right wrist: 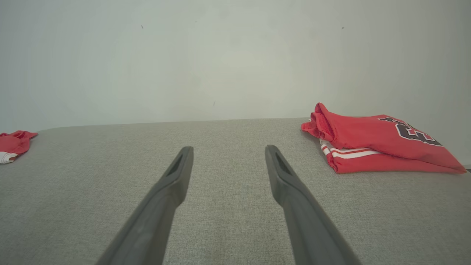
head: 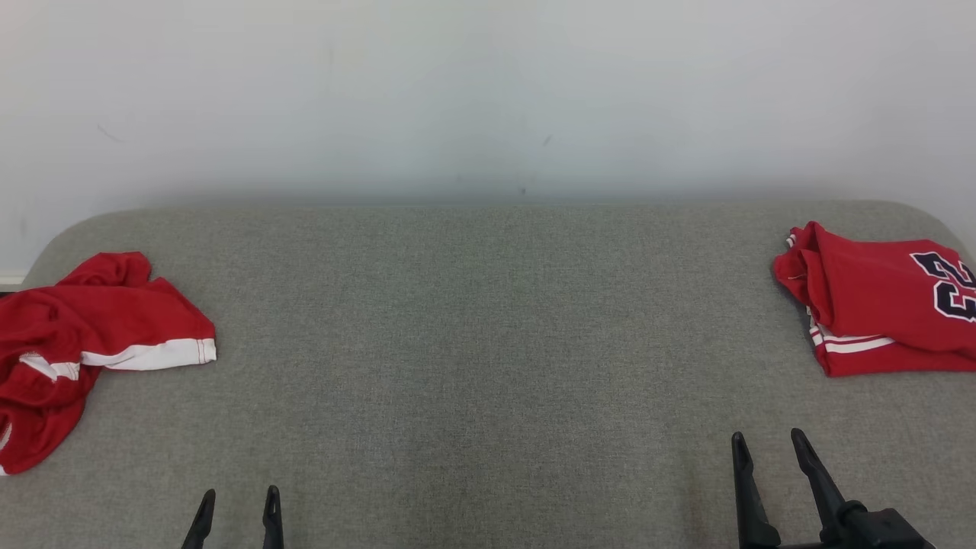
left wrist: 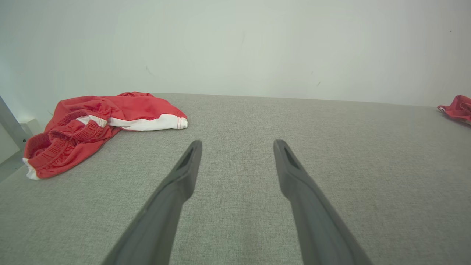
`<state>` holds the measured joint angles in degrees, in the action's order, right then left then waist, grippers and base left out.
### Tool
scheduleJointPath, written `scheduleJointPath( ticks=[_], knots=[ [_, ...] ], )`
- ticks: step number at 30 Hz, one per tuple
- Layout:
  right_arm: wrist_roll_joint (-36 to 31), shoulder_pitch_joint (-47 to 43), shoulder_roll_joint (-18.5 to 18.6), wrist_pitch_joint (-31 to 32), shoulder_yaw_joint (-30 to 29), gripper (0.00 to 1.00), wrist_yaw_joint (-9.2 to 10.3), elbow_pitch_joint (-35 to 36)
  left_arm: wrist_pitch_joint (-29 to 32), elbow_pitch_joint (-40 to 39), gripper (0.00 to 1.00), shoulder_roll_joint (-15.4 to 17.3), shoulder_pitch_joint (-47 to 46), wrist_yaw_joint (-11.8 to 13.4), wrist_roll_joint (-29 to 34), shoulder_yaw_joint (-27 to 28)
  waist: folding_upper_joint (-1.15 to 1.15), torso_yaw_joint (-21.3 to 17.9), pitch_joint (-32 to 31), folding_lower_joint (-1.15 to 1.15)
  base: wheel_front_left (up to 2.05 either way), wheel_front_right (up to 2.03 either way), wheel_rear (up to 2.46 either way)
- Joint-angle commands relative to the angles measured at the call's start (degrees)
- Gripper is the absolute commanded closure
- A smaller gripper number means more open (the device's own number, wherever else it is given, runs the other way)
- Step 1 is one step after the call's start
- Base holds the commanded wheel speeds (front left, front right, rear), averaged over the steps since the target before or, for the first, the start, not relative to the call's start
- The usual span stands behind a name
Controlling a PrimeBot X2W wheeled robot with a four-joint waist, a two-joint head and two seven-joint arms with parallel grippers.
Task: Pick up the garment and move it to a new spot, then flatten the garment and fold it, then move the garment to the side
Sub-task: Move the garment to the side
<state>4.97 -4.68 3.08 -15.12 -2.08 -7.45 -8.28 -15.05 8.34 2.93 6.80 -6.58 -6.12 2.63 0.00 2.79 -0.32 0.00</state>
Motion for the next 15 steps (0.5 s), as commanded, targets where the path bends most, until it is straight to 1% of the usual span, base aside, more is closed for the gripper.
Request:
scheduleJointPath(
  ticks=[1,15],
  knots=[
    [0.5,-0.3,-0.2,0.0,-0.1,0.00,-0.03,0.1,-0.1,0.1,0.00,-0.1,0.5,-0.2,0.3,0.1,0.00,0.0,0.0,0.00,0.00,0.00,0.00],
    [2.1,0.4,-0.3,0.0,1.7,0.00,-0.03,-1.6,-0.1,0.9,0.00,-0.1,-0.3,-0.4,0.3,0.7,0.00,-0.2,-0.1,0.00,0.00,0.00,0.00]
  ],
)
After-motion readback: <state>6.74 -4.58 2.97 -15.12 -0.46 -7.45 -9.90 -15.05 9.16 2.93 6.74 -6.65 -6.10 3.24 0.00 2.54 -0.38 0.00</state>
